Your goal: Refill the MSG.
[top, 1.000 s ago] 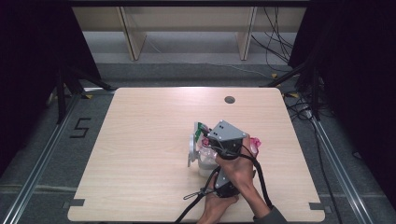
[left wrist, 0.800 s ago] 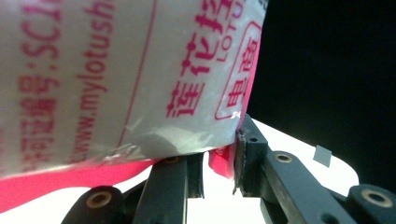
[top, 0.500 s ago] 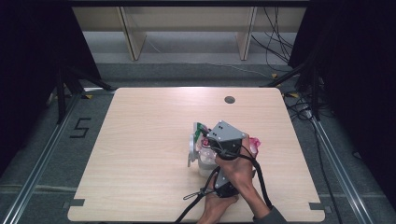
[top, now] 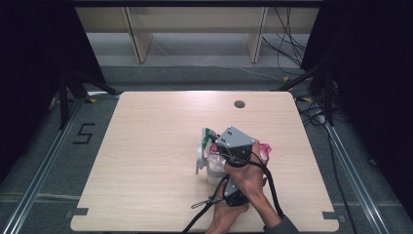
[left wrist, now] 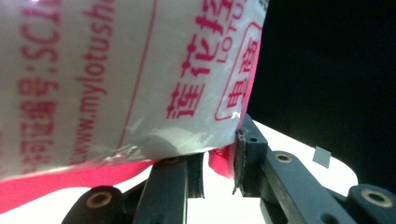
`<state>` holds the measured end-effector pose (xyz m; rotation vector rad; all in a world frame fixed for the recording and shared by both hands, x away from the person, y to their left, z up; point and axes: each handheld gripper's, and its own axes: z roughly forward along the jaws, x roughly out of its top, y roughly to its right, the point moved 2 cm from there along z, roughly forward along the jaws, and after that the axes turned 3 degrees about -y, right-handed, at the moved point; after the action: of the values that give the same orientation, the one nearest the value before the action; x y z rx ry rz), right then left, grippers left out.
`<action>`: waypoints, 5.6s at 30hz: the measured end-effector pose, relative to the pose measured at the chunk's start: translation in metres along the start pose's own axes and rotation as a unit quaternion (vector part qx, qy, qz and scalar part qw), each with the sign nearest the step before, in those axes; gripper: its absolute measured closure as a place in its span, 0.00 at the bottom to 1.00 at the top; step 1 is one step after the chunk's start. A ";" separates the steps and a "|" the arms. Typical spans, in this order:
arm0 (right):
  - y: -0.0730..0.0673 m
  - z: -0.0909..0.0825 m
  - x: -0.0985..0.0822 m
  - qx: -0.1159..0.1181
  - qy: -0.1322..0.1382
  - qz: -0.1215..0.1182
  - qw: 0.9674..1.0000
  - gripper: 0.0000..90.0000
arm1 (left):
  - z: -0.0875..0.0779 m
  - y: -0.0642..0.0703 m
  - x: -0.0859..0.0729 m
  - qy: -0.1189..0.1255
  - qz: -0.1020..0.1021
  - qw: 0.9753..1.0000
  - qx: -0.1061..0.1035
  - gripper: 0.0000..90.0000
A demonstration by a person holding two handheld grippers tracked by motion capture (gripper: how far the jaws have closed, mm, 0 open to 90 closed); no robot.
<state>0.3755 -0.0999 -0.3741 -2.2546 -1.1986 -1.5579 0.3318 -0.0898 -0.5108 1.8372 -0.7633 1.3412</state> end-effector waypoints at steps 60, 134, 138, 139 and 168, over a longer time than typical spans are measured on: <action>-0.002 0.000 0.002 0.002 0.004 -0.003 1.000 1.00 | 0.001 -0.001 0.001 -0.002 0.011 1.000 -0.014 0.85; -0.005 0.000 0.002 0.008 0.003 -0.006 1.000 1.00 | 0.001 -0.001 0.001 0.000 0.011 1.000 -0.019 0.85; -0.006 0.002 0.001 0.009 -0.004 -0.004 1.000 1.00 | 0.000 -0.002 0.001 -0.004 0.015 1.000 -0.016 0.84; -0.006 0.001 0.001 0.007 -0.001 -0.001 1.000 1.00 | 0.000 -0.001 0.001 0.000 0.012 1.000 -0.021 0.84; -0.004 0.000 0.002 0.012 0.004 -0.001 1.000 1.00 | 0.000 -0.001 0.000 0.000 0.011 1.000 -0.016 0.84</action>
<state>0.3730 -0.0960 -0.3738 -2.2311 -1.2125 -1.5426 0.3329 -0.0894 -0.5110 1.8082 -0.8024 1.3352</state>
